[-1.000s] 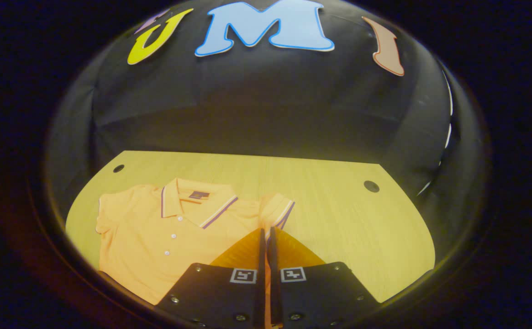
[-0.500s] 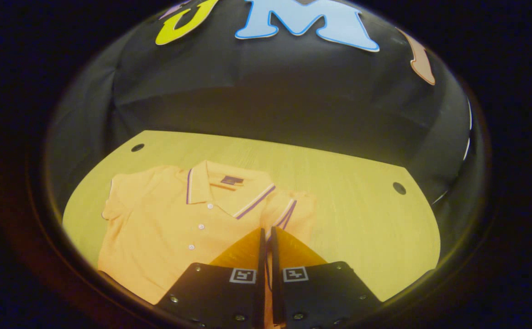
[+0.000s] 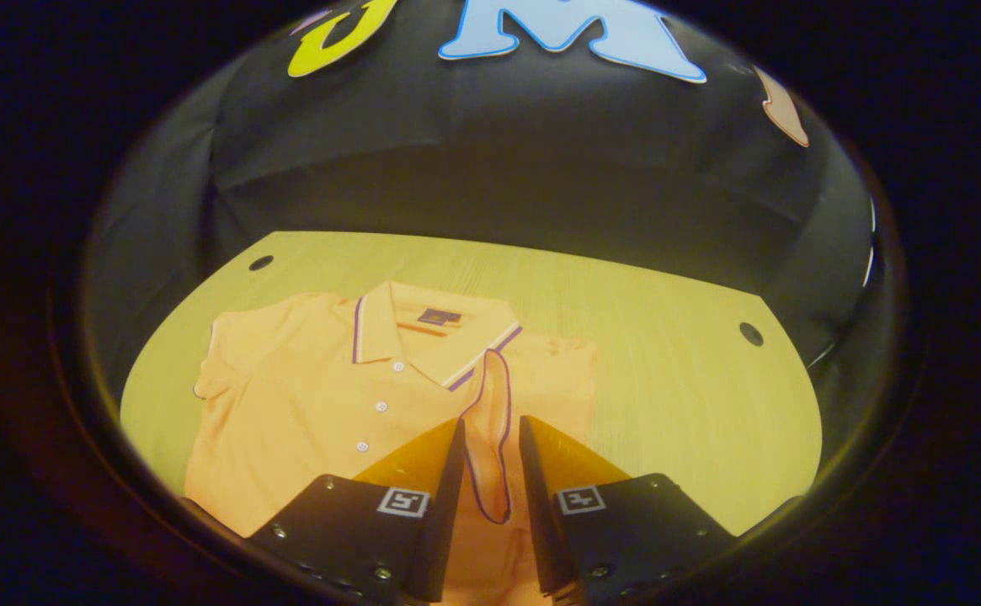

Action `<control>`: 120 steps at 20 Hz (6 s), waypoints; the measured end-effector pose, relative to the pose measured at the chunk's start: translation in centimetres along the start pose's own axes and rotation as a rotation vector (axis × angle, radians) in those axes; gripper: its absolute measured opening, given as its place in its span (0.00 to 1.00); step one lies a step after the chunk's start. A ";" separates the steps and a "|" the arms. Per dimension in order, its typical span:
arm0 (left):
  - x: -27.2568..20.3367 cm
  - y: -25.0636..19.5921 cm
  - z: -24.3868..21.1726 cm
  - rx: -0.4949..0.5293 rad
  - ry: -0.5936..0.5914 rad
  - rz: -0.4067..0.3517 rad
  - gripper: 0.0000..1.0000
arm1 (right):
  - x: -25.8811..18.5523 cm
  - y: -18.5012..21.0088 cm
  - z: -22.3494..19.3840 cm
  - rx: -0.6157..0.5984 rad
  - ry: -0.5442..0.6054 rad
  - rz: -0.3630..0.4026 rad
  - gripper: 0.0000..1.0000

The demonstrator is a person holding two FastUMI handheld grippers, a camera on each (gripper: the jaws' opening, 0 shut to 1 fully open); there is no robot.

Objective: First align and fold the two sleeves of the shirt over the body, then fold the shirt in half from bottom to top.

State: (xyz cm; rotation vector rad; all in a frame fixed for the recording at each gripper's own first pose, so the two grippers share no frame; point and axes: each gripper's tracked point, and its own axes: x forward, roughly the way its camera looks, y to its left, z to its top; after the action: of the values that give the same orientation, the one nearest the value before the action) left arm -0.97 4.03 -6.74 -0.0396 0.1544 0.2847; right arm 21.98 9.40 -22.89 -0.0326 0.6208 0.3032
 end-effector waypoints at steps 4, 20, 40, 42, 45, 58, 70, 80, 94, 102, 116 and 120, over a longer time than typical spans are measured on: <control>0.7 -0.8 -0.3 0.007 0.004 -0.005 0.95 | -2.4 -0.4 1.9 0.001 -0.068 0.012 0.71; 10.9 -0.4 -5.4 -0.064 0.127 -0.017 0.95 | -20.0 -2.9 7.1 -0.013 -0.379 -0.031 0.90; 26.5 4.7 -17.3 -0.038 0.379 -0.045 0.94 | -23.5 3.6 2.1 0.008 -0.298 -0.168 0.91; 26.6 4.7 -17.9 -0.060 0.398 -0.043 0.94 | -23.8 3.5 2.1 -0.001 -0.295 -0.184 0.92; 27.1 5.0 -18.7 -0.072 0.421 -0.031 0.94 | -24.2 3.3 2.2 0.010 -0.296 -0.187 0.92; 27.7 3.8 -19.8 0.059 0.470 -0.051 0.56 | -24.8 2.5 1.0 0.042 -0.281 -0.192 0.92; 26.8 2.3 -15.1 0.079 0.374 -0.064 0.10 | -26.2 0.9 0.0 0.061 -0.296 -0.211 0.92; 24.4 -6.0 -14.1 0.114 0.354 -0.226 0.09 | -26.0 1.3 -1.3 0.074 -0.284 -0.267 0.92; 19.5 -8.1 -14.4 0.095 0.418 -0.318 0.79 | -26.7 1.5 -4.1 0.097 -0.282 -0.234 0.92; 12.1 -6.4 -13.6 0.104 0.367 -0.316 0.95 | -27.9 0.8 -7.5 0.072 -0.296 -0.195 0.92; 0.0 -3.9 -14.7 0.081 0.327 -0.327 0.94 | -31.4 0.5 -12.8 0.092 -0.286 -0.194 0.91; -3.1 -2.3 -15.6 0.079 0.328 -0.322 0.96 | -31.5 0.9 -14.6 0.100 -0.264 -0.177 0.91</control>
State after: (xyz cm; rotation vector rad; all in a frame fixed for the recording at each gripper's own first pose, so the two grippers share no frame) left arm -5.54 0.00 -21.66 -0.0324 0.4793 -0.0517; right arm -10.81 -0.01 -16.51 0.0483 0.3676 0.1019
